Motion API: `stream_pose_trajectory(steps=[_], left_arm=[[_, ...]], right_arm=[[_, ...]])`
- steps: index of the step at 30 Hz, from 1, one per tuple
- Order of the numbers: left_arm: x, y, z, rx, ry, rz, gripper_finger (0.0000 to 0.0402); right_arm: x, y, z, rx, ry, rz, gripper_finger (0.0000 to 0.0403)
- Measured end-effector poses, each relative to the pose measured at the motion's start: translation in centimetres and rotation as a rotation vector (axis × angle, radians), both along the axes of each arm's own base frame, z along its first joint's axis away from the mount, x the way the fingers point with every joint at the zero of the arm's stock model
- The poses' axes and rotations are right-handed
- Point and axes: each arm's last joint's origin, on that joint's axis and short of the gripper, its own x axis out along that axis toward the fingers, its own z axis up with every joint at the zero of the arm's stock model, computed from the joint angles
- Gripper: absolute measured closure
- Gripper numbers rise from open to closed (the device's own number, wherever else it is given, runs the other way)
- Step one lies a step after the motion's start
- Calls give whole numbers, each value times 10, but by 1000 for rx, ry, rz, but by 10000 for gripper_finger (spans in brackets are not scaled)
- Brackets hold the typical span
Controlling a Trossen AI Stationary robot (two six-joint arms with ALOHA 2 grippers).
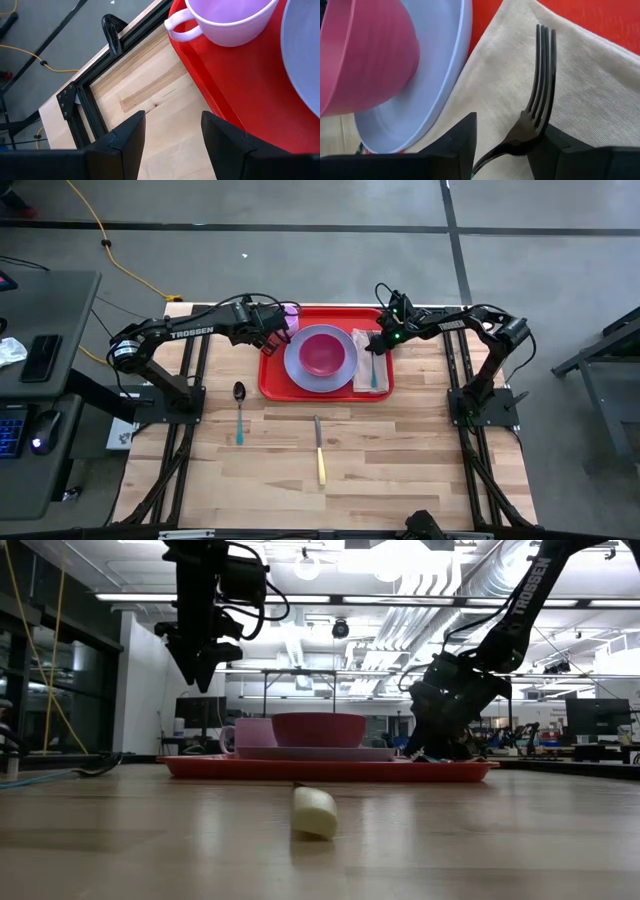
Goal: Set up tray
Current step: Put the blue fork on the white napkin
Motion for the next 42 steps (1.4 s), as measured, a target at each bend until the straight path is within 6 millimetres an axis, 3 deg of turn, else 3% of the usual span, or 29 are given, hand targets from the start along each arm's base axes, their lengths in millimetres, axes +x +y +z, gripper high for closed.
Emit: stream_pose_trajectory(steps=[42], left_arm=[[1,0,0,4,-10,-1,181]], right_arm=[[0,-3,10,0,183,56,269]])
